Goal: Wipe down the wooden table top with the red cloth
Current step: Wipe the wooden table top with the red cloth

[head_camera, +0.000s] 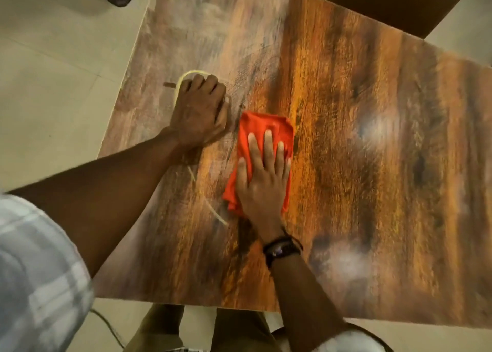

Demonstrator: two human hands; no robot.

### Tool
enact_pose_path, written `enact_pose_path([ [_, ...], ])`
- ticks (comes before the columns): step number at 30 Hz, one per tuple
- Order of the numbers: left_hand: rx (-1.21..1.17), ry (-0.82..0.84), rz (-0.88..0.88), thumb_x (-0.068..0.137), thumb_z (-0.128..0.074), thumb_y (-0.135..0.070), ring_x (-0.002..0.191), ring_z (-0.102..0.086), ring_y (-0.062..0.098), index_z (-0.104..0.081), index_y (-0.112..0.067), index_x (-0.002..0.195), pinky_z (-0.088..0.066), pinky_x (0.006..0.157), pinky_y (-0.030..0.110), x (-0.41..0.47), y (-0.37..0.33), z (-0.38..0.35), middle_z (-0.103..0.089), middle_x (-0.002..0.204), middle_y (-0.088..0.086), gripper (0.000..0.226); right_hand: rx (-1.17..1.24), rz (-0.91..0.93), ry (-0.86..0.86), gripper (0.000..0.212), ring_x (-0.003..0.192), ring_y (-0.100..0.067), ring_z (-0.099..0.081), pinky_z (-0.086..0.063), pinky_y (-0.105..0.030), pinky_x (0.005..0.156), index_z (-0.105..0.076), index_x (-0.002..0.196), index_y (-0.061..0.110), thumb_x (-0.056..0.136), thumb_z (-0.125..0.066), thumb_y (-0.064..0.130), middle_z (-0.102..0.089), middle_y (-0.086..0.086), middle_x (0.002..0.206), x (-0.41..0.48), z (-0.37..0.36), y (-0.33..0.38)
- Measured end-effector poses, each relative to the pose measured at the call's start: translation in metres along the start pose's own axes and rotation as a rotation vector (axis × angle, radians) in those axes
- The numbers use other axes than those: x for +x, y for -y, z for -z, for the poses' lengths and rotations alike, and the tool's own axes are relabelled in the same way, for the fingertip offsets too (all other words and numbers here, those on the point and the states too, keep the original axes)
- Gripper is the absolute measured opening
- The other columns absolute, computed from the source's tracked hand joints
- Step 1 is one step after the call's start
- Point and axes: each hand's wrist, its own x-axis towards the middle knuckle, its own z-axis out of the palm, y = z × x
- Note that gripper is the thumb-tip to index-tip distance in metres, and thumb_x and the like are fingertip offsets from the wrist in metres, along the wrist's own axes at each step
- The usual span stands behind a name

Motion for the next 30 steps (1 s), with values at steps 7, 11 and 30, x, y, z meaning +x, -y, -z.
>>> enact_pose_path([
  [7,0.037,0.045,0.054,0.100,-0.036,-0.038,0.135,-0.038,0.039,-0.038,0.001,0.143,-0.027,0.114,0.053,0.018,0.006,-0.013,-0.042,0.145,0.022,0.058,-0.027,0.046,0.059,0.056,0.156,-0.022,-0.007,-0.007,-0.050,0.125,-0.033,0.155,0.031,0.101,-0.038,0.044,-0.019,0.002,0.166,-0.020,0.009,-0.017],
  [11,0.021,0.059,0.071,0.099,-0.037,-0.039,0.146,-0.029,0.036,-0.034,0.000,0.148,-0.019,0.121,0.054,0.022,0.006,-0.017,-0.036,0.154,0.020,0.063,-0.027,0.067,0.040,0.057,0.155,-0.024,-0.010,-0.005,-0.051,0.125,-0.033,0.155,0.031,0.100,-0.036,0.046,-0.020,0.001,0.166,0.057,0.000,-0.021],
  [30,-0.071,0.022,0.155,0.101,-0.031,-0.036,0.152,-0.018,0.029,-0.035,-0.004,0.151,-0.011,0.123,0.054,0.021,0.010,-0.019,-0.032,0.159,0.015,0.060,0.009,0.068,0.070,0.058,0.155,-0.028,-0.009,-0.002,-0.048,0.123,-0.028,0.157,0.031,0.101,-0.034,0.044,-0.015,0.001,0.167,0.193,-0.007,-0.004],
])
